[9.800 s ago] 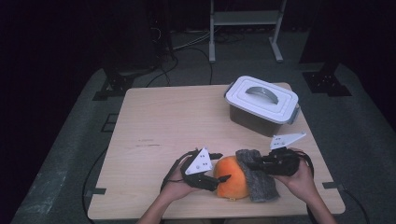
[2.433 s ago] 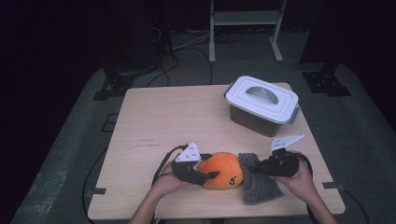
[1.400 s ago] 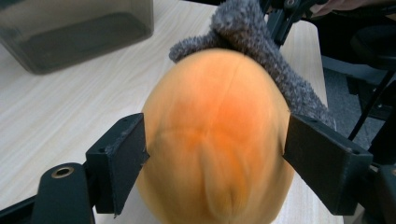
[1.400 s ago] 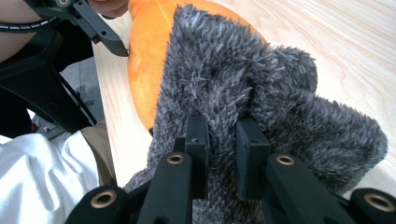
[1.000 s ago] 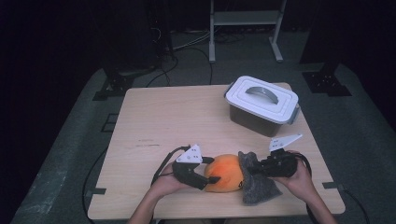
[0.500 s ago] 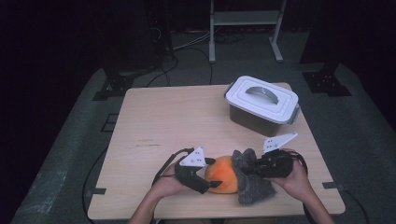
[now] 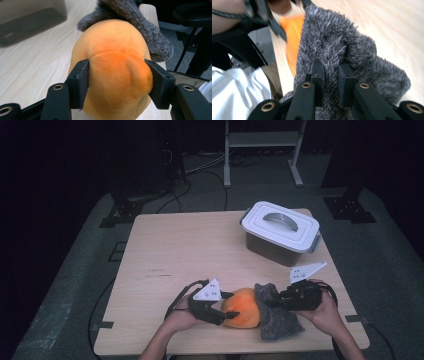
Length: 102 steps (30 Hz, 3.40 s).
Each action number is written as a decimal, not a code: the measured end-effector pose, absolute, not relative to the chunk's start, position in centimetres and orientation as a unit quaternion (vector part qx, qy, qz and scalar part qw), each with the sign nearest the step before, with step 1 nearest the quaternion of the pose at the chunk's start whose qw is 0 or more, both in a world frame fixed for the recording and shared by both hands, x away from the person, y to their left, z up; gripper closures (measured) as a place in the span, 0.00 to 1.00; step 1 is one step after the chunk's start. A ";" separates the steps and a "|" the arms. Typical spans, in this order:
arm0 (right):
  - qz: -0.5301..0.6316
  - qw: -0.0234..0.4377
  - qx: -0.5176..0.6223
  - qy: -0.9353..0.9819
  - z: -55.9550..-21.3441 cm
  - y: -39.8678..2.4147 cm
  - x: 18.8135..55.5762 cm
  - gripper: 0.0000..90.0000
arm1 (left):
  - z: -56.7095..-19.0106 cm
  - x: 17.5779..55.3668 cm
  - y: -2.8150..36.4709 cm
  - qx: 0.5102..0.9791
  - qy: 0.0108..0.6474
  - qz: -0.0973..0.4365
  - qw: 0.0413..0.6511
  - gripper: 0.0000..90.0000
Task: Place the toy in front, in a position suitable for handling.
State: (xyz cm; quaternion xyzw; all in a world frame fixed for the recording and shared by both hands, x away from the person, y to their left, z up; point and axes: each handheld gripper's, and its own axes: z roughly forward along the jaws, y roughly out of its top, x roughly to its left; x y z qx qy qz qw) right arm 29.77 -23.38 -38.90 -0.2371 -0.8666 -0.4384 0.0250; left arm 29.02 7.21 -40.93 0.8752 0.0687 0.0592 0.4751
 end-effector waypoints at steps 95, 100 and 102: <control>-0.450 0.034 -0.258 -0.854 -40.4 -22.8 30.4 0.85 | -41.8 30.9 10.4 0.874 0.110 0.034 0.472 0.34; -0.438 0.036 -0.247 -0.864 -40.9 -21.6 30.3 0.85 | -41.5 30.9 9.9 0.875 0.120 0.027 0.468 0.24; -0.440 0.035 -0.248 -0.862 -40.7 -21.7 30.2 0.85 | -41.5 31.0 9.7 0.874 0.124 0.023 0.469 0.22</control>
